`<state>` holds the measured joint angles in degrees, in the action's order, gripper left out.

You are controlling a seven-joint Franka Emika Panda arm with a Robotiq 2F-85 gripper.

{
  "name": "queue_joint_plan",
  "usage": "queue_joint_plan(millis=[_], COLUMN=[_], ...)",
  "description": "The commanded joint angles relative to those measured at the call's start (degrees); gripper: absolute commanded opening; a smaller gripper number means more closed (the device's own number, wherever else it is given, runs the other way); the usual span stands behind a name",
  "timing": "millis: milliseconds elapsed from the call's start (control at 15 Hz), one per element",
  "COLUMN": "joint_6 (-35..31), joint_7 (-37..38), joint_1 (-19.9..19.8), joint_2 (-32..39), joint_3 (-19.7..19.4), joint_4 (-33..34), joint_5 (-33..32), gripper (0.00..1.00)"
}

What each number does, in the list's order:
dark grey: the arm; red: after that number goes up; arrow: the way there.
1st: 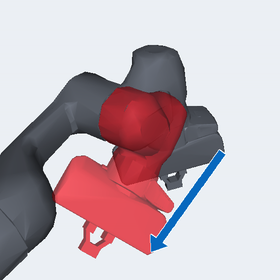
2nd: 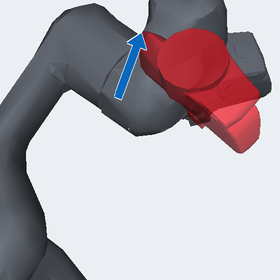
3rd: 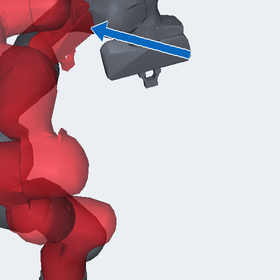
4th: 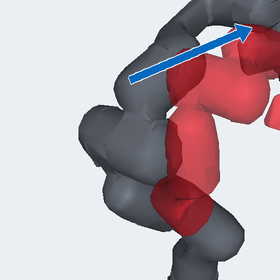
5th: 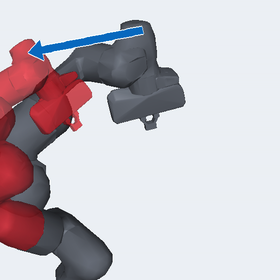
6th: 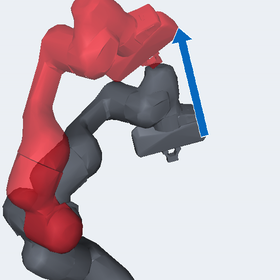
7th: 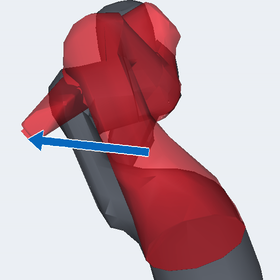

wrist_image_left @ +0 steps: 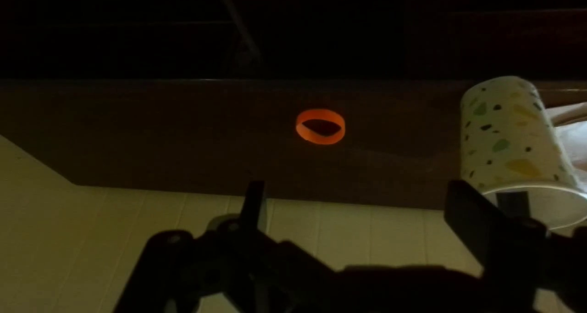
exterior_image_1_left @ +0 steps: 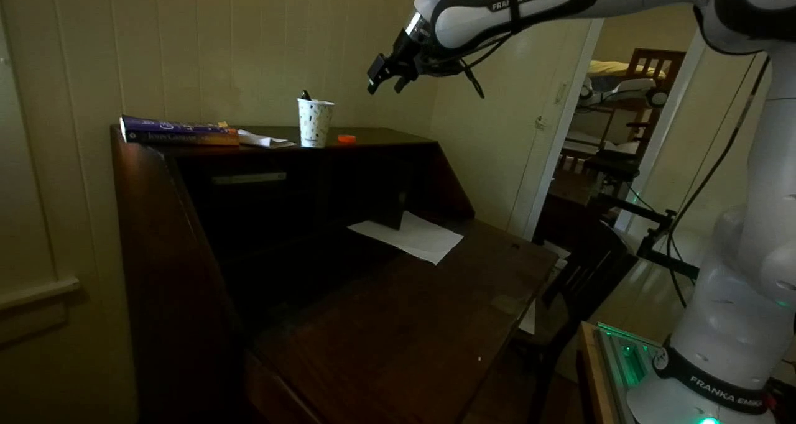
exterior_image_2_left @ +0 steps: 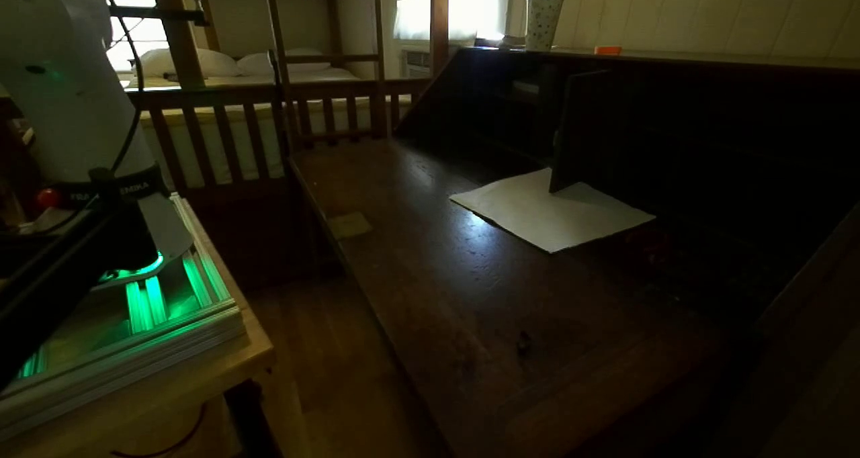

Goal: Move the orange object to the open cabinet on the desk

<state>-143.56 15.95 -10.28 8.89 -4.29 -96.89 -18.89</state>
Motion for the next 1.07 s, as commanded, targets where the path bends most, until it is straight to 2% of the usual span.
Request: queue_joint_plan(millis=[0,267,333,600,933,1000], joint_6=[0.2,0.6,-0.2,9.4,19.4,20.6], joint_7=[-0.5,-0.3,6.4,17.2,30.1,32.1], joint_1=[1.9,2.2,3.3,5.3,4.7,5.8], joint_2=[1.2,1.8,4.5,13.4,24.0,26.3], joint_3=[-2.2,-2.2,-4.0,-7.2,-7.1,-9.0], joint_4=[1.3,2.6,5.2,16.1,29.3,32.2], joint_5=[0.8,0.8,-3.8,-0.9,0.7,1.9], gripper=[1.0,1.0,1.0,1.0,1.0,1.0])
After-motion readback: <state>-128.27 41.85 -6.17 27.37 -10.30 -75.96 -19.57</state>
